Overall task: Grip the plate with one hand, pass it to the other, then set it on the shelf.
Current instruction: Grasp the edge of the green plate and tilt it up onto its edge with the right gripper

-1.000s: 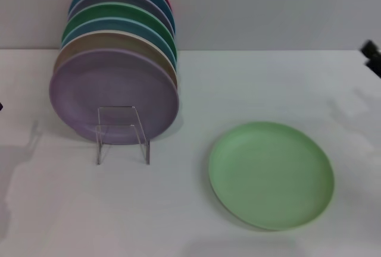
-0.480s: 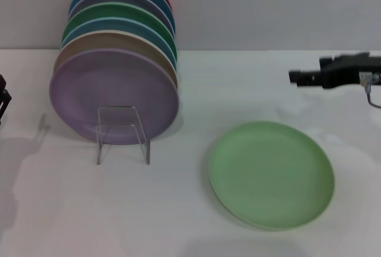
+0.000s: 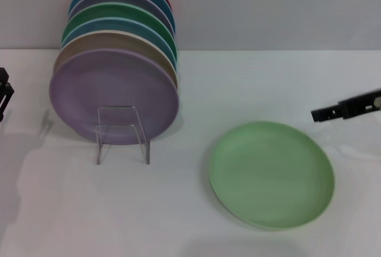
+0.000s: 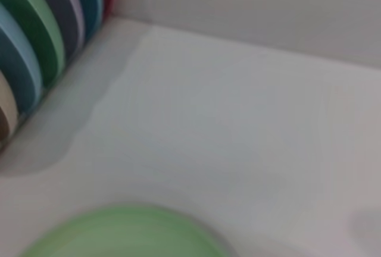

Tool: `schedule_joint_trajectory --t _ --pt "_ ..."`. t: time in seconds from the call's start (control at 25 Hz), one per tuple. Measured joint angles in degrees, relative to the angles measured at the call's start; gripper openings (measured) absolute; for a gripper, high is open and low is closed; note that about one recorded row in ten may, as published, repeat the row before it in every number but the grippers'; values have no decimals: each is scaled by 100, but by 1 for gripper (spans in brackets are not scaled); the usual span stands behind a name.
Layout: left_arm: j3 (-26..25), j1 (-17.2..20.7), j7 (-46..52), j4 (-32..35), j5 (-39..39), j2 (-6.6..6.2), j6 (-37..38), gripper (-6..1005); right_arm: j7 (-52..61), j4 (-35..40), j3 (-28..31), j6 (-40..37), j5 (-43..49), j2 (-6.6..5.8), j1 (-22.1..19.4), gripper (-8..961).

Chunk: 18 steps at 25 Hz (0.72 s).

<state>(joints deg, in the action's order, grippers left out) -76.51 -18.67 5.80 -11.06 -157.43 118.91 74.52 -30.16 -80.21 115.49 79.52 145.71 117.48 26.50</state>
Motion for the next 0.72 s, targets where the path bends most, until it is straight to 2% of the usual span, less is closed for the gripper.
schedule_joint_trajectory --t 0.28,0.72 --pt "-5 -39 0 2 3 -9 -66 845 -93 1078 -10 -183 58 11 349 754" --pt "-5 -119 0 6 3 -17 -145 844 -113 1575 -91 -437 126 12 580 718"
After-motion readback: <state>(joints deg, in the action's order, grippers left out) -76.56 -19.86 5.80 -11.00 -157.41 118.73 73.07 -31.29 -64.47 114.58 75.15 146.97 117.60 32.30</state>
